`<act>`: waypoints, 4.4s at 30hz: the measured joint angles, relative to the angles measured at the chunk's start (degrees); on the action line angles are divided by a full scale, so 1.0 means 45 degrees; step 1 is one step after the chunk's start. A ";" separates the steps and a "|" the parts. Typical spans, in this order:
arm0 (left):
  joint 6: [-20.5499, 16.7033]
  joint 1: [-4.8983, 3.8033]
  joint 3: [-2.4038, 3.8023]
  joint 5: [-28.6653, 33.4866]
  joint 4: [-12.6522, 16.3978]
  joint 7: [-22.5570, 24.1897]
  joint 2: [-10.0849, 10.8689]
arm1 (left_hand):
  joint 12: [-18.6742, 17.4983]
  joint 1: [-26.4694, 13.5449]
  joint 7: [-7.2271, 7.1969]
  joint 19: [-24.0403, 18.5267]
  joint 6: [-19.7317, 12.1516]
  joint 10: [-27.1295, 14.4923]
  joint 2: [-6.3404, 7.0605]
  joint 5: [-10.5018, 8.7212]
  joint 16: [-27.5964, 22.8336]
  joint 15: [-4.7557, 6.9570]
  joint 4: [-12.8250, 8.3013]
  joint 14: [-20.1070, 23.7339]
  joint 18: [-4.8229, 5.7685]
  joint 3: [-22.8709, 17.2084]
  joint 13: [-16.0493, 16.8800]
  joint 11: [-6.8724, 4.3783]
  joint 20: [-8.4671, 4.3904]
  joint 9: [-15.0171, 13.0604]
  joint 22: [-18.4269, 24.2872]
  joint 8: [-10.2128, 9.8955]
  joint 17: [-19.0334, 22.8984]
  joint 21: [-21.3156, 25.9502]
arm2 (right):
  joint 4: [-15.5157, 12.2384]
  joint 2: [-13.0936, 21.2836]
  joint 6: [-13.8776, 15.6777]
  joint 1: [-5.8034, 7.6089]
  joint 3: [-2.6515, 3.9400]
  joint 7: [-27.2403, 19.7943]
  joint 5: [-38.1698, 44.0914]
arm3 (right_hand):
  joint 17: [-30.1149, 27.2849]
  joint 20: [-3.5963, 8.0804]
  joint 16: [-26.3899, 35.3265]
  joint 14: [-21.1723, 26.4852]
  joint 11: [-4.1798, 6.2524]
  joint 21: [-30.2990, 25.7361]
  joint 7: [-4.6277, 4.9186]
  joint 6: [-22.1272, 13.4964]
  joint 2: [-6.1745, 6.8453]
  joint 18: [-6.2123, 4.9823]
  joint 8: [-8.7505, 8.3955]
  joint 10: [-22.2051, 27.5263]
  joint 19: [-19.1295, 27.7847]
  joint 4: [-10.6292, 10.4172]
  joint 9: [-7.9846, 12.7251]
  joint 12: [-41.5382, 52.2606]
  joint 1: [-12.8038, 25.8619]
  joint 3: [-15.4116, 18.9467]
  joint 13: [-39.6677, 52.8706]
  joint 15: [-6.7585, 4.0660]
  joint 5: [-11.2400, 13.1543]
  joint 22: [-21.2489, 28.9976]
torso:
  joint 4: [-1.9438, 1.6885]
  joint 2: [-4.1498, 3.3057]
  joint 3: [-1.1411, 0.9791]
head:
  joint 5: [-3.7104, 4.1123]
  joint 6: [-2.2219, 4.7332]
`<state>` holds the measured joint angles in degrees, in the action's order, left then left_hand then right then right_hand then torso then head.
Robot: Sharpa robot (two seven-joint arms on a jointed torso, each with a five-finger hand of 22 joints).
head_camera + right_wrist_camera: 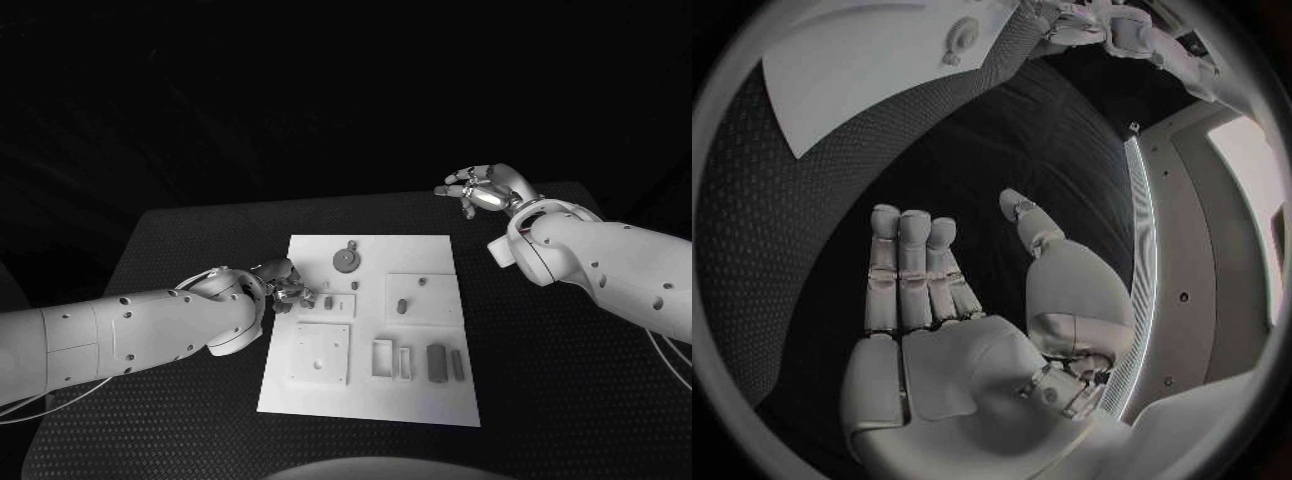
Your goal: Assemble the parts on the task board
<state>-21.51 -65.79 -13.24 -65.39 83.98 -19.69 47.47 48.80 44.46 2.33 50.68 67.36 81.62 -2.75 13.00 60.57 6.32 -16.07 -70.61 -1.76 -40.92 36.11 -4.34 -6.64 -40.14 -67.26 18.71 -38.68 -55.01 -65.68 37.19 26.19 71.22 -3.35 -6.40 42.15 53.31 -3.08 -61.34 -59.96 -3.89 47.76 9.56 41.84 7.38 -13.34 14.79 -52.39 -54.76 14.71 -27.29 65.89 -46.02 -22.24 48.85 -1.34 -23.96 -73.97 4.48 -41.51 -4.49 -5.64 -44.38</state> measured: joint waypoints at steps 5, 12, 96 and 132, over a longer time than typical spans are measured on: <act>0.0042 -0.0003 0.0007 -0.0007 -0.0008 0.0000 -0.0005 | 0.0000 0.0000 0.0000 0.0000 0.0000 0.0000 0.0000 -0.0012 0.0000 -0.0002 -0.0001 -0.0001 0.0000 0.0000 0.0000 0.0000 0.0000 -0.0001 -0.0012 -0.0003 0.0000 0.0000 | 0.0002 0.0001 0.0000 0.0000 0.0000 0.0000 0.0000 | -0.0013 0.0000 0.0000 -0.0003 0.0000 0.0000 -0.0004 0.0004 0.0000 0.0000 0.0000 0.0000 0.0000 -0.0039 -0.0001 0.0000 0.0000 0.0038 0.0000 0.0001 0.0000 0.0000 | -0.0009 0.0000 -0.0001 | 0.0000 0.0034; 0.0092 -0.0008 0.0012 -0.0058 -0.0020 0.0000 -0.0006 | 0.0000 0.0000 -0.0002 -0.0001 -0.0002 0.0001 0.0000 0.0013 0.0000 -0.0005 -0.0002 -0.0001 0.0000 0.0001 -0.0001 0.0000 0.0000 -0.0001 -0.0011 -0.0015 0.0001 0.0000 | -0.0003 0.0007 0.0000 0.0000 0.0000 0.0000 -0.0001 | -0.0014 0.0000 0.0000 -0.0007 0.0000 0.0000 -0.0006 0.0006 0.0000 0.0000 0.0000 0.0000 0.0000 -0.0038 0.0011 -0.0001 0.0000 0.0038 -0.0016 0.0003 0.0000 0.0000 | -0.0010 0.0001 0.0000 | 0.0001 0.0028; 0.0290 0.0015 0.0020 -0.0631 -0.0229 -0.0162 -0.0069 | 0.0149 0.0019 -0.0536 0.0229 0.0578 -0.0030 0.1670 -0.0690 0.0051 0.0100 0.0726 -0.0053 0.0003 0.0207 -0.0002 -0.0420 -0.0048 0.0025 -0.0183 -0.0029 0.0064 0.0150 | -0.0002 0.0031 -0.0032 -0.0007 0.0000 -0.0008 -0.0013 | -0.0124 0.0000 -0.0051 0.0025 0.0000 -0.0089 0.0004 -0.0005 0.0002 -0.0002 0.0064 0.0001 0.0000 -0.0037 0.0054 0.0098 0.0101 0.0037 -0.0177 -0.0007 -0.0197 -0.0049 | 0.0001 0.0002 -0.0009 | 0.0001 0.0001; 0.0266 0.0039 0.0000 -0.0519 -0.0326 -0.0185 -0.0046 | 0.0197 -0.0758 -0.0529 0.0273 0.0572 -0.0132 0.2465 -0.2211 0.0099 0.0144 0.1940 -0.0007 0.0002 0.0360 -0.0082 -0.0428 -0.0092 0.0011 -0.0388 -0.0015 0.0121 0.0396 | 0.0008 0.0030 -0.0039 -0.0008 0.0000 -0.0008 -0.0005 | -0.0150 0.0000 -0.0100 -0.0011 0.0000 -0.0076 0.0012 -0.0013 0.0002 0.0000 0.0064 0.0001 0.0000 -0.0037 0.0069 0.0148 0.0100 0.0037 -0.0218 0.0003 -0.0197 -0.0059 | -0.0002 0.0002 -0.0004 | 0.0039 -0.0012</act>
<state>-20.31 -65.61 -13.24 -67.72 82.51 -20.52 47.27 49.69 41.05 -0.05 51.91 69.93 81.03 8.34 3.05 61.01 6.97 -7.34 -70.64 -1.75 -39.31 35.74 -6.26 -7.05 -40.09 -69.01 18.64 -38.13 -53.23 -65.64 37.33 26.02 71.18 -3.35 -6.44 42.12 52.63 -3.08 -61.79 -60.01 -3.89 47.42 9.62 41.79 7.39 -13.34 15.08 -52.39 -54.76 14.54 -26.98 66.55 -45.57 -22.07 47.87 -1.33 -24.85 -74.23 4.47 -41.50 -4.51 -5.47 -44.44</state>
